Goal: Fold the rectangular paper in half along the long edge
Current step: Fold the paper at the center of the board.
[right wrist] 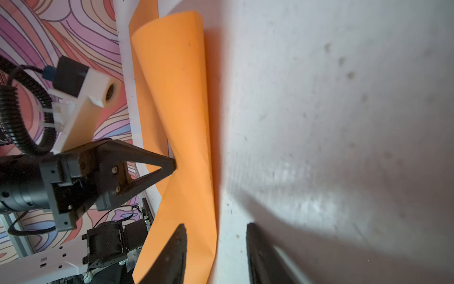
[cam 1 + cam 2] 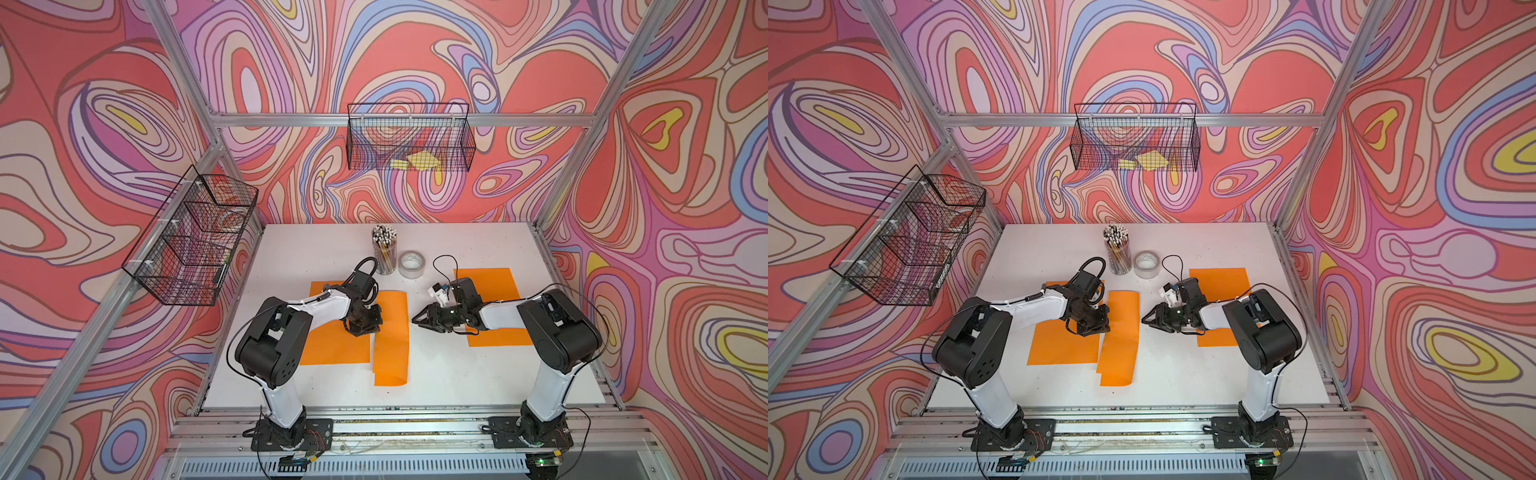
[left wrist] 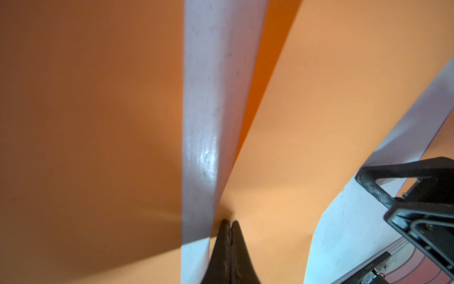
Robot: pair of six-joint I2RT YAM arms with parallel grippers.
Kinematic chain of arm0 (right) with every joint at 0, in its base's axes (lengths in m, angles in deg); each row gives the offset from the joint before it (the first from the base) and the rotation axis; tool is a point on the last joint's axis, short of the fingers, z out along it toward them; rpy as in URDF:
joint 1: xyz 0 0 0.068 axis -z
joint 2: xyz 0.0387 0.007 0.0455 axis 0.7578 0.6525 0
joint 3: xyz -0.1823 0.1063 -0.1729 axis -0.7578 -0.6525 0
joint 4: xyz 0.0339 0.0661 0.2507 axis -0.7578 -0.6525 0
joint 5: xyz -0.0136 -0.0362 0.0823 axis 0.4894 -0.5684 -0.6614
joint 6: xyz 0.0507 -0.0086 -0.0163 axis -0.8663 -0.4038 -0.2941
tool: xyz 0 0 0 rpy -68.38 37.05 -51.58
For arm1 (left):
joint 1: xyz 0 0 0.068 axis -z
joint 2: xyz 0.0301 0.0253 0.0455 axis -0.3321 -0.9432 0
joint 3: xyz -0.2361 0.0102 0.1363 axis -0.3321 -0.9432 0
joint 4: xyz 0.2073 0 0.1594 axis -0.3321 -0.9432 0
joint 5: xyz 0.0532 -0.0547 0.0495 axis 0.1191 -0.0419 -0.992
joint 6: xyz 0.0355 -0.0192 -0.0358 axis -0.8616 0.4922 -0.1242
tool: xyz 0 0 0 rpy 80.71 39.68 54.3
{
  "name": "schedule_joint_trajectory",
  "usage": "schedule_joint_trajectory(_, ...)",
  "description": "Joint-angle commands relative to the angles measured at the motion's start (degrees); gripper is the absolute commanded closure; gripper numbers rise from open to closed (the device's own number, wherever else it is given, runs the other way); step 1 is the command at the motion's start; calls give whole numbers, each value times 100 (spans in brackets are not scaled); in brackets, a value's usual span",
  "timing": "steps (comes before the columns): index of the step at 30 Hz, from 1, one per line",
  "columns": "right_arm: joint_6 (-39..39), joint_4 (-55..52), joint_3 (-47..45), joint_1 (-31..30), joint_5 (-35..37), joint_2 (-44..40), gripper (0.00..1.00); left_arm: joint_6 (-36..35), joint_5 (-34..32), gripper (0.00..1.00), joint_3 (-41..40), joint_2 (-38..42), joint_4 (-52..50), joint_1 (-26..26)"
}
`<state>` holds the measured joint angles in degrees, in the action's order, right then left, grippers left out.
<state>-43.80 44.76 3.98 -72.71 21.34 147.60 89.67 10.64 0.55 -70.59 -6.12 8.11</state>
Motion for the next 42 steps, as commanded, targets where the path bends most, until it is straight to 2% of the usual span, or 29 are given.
schedule_joint_trajectory(1,9,156,143,-244,34,275,57,38,-342,100,-327,-362,-444,88)
schedule_joint_trajectory(4,16,186,228,-495,137,450,57,38,-333,100,-331,-363,-436,89)
schedule_joint_trajectory(9,-222,660,146,-529,108,877,57,38,-322,100,-346,-322,-445,88)
schedule_joint_trajectory(12,-324,859,78,-530,97,1019,61,21,-333,100,-345,-305,-471,88)
schedule_joint_trajectory(18,-270,786,27,-526,273,842,75,12,-317,100,-344,-322,-469,88)
schedule_joint_trajectory(25,-223,666,108,-521,351,826,99,-6,-319,100,-361,-329,-473,88)
schedule_joint_trajectory(27,-206,618,162,-521,329,843,96,-15,-330,100,-379,-327,-492,88)
schedule_joint_trajectory(29,-140,444,272,-508,429,852,79,-23,-325,100,-394,-319,-488,88)
schedule_joint_trajectory(31,-83,324,382,-482,457,870,69,-30,-323,100,-404,-321,-497,88)
schedule_joint_trajectory(33,-72,282,495,-432,437,912,70,-24,-317,100,-414,-322,-482,88)
schedule_joint_trajectory(34,-62,262,556,-403,411,944,74,-23,-308,100,-422,-326,-479,88)
schedule_joint_trajectory(36,-56,296,649,-368,314,991,95,-23,-309,100,-424,-328,-464,88)
schedule_joint_trajectory(37,-47,267,697,-355,304,1010,100,-19,-303,100,-424,-339,-464,89)
schedule_joint_trajectory(40,7,134,831,-307,324,1059,100,-30,-286,100,-424,-346,-466,89)
schedule_joint_trajectory(42,23,70,895,-261,380,1072,84,-40,-294,100,-424,-342,-479,91)
